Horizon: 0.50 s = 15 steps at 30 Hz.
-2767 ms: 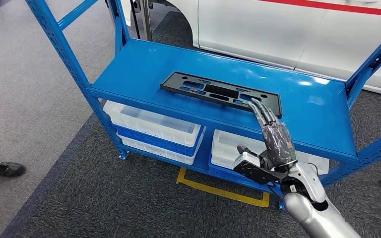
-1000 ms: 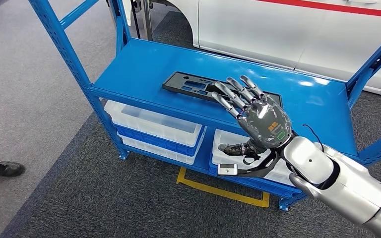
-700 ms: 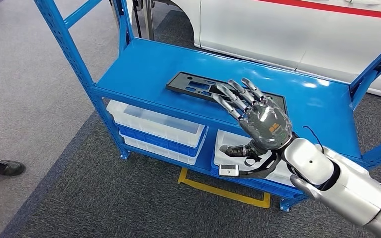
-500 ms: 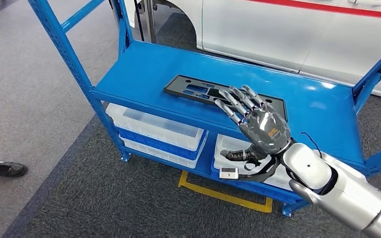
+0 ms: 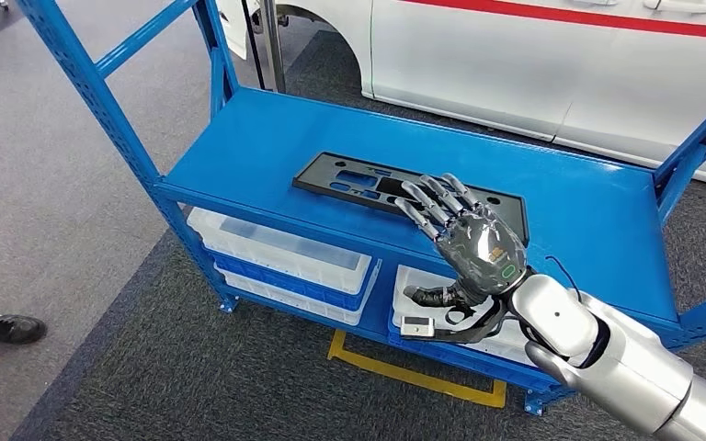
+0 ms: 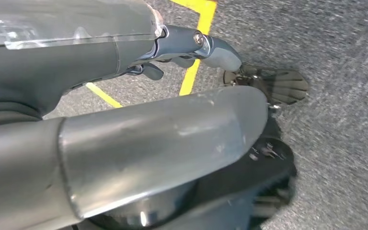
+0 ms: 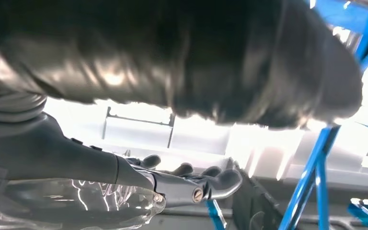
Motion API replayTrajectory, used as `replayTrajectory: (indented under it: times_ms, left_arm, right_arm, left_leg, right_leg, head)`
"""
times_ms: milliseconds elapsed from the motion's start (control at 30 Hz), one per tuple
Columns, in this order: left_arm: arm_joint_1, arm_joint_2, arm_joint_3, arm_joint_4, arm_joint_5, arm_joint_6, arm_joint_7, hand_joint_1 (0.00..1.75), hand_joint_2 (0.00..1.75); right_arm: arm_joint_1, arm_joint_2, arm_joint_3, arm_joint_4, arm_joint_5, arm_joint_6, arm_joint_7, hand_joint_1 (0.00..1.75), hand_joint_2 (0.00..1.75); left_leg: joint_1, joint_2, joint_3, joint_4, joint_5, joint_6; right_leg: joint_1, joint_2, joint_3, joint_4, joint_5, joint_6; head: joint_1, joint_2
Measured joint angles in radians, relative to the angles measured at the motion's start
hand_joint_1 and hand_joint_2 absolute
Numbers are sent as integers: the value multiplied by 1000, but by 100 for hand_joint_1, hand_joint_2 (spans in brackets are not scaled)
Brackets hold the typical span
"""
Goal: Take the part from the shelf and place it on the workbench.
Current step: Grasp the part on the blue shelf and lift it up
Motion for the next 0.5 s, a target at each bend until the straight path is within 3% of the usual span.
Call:
replayTrajectory:
  times_ms: [100,167,267,300,333,367,433,467,500]
  left_arm:
    - [0,0,0,1,1,1,0,0,0]
    - [1,-1,0,2,1,1,0,0,0]
    - [0,-1,0,2,6,1,0,0,0]
    - [-1,-1,0,2,8,1,0,0,0]
    - [0,-2,0,2,10,1,0,0,0]
    - [1,-2,0,2,12,1,0,0,0]
    - [3,-3,0,3,14,0,0,0,0]
    - [3,-3,0,3,15,-1,0,0,0]
    - [1,-3,0,4,17,-1,0,0,0]
  right_arm:
    - [5,3,-2,8,0,0,0,0,0]
    - [5,4,-7,12,-1,0,0,0,0]
    - [15,5,-14,24,-3,8,5,0,0]
    - [22,5,-15,30,-5,13,7,0,0]
    - [29,6,-17,37,-7,18,9,0,0]
    - [34,7,-20,43,-11,23,10,0,0]
    - [37,8,-31,55,-19,31,10,0,0]
    - [37,9,-37,61,-23,34,11,0,0]
    - [39,9,-42,68,-27,38,11,0,0]
  left_leg:
    - [1,-2,9,-18,-12,13]
    - [6,-1,23,-32,-13,23]
    - [5,-2,38,-38,-24,35]
    - [4,-3,45,-37,-29,37]
    - [3,-4,54,-37,-36,37]
    - [2,-6,65,-36,-44,37]
    - [0,-8,87,-35,-62,32]
    - [-2,-9,93,-34,-69,27]
    - [-3,-10,94,-33,-75,23]
  right_leg:
    - [0,-1,4,-7,-6,15]
    - [-1,0,-14,35,-29,23]
    - [-1,1,-129,219,-88,28]
    - [-1,1,-162,259,-85,29]
    - [-1,1,-178,263,-62,28]
    - [-1,1,-175,227,-19,25]
    - [3,1,-137,106,72,15]
    - [6,2,-116,55,93,10]
    - [9,2,-105,27,95,5]
  head:
    - [0,0]
    - [1,0]
    - [1,0]
    - [1,0]
    - [1,0]
    - [1,0]
    - [1,0]
    - [2,0]
    - [2,0]
